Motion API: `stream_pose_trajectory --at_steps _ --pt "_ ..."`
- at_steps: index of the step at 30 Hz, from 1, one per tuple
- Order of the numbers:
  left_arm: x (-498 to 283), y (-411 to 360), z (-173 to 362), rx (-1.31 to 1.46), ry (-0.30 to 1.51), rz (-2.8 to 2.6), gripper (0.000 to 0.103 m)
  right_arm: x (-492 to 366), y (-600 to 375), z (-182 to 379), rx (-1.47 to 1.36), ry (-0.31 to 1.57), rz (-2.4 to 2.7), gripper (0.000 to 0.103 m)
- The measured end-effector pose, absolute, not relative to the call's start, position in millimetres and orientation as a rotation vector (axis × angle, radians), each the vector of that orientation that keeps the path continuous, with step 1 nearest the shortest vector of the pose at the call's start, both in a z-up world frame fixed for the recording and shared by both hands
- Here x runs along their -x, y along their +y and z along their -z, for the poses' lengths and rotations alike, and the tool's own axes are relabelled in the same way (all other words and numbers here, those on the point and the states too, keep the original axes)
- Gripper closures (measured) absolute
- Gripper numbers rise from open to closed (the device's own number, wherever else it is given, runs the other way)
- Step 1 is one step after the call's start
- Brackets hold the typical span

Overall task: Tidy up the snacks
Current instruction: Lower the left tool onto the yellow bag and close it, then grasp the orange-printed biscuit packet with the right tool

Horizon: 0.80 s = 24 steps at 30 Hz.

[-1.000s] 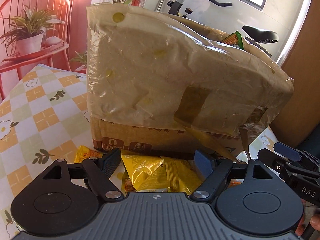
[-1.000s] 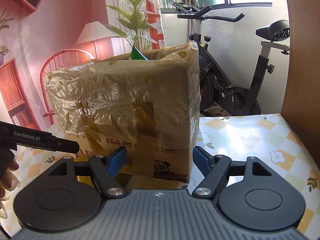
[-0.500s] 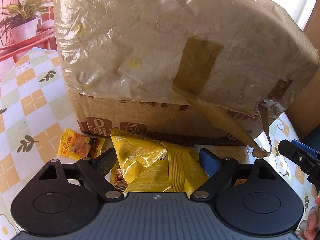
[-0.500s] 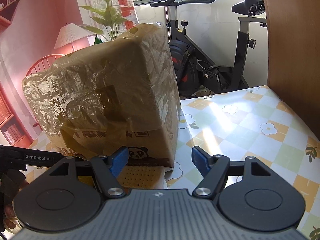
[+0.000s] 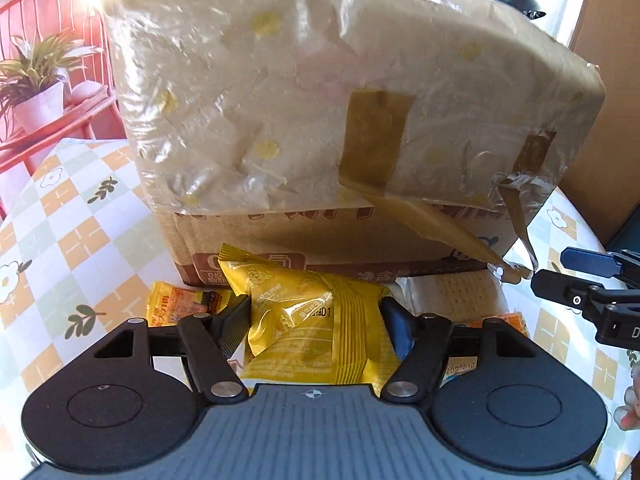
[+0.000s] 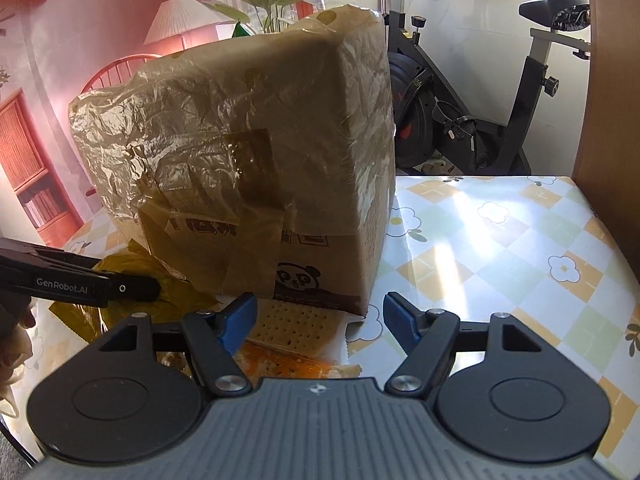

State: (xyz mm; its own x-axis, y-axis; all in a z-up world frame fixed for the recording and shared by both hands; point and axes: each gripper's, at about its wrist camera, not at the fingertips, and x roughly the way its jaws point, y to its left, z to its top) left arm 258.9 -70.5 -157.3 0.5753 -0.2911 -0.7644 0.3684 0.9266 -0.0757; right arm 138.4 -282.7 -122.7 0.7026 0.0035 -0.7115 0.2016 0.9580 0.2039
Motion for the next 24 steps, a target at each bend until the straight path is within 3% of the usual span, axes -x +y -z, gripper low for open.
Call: stream_pose_trajectory --at_steps 13,20,24 --pt "-251 9 61 -0.105 0.744 0.297 0.032 -142 -278 126 -0.516 0.896 0.037 0.032" --pt "-259 36 61 -0.059 0.752 0.247 0.032 -170 -239 142 -0.138 0.938 -0.07 0.034" --pt "-256 33 71 -0.049 0.771 0.263 0.032 -183 -230 153 -0.085 1.019 -0.166 0.034"
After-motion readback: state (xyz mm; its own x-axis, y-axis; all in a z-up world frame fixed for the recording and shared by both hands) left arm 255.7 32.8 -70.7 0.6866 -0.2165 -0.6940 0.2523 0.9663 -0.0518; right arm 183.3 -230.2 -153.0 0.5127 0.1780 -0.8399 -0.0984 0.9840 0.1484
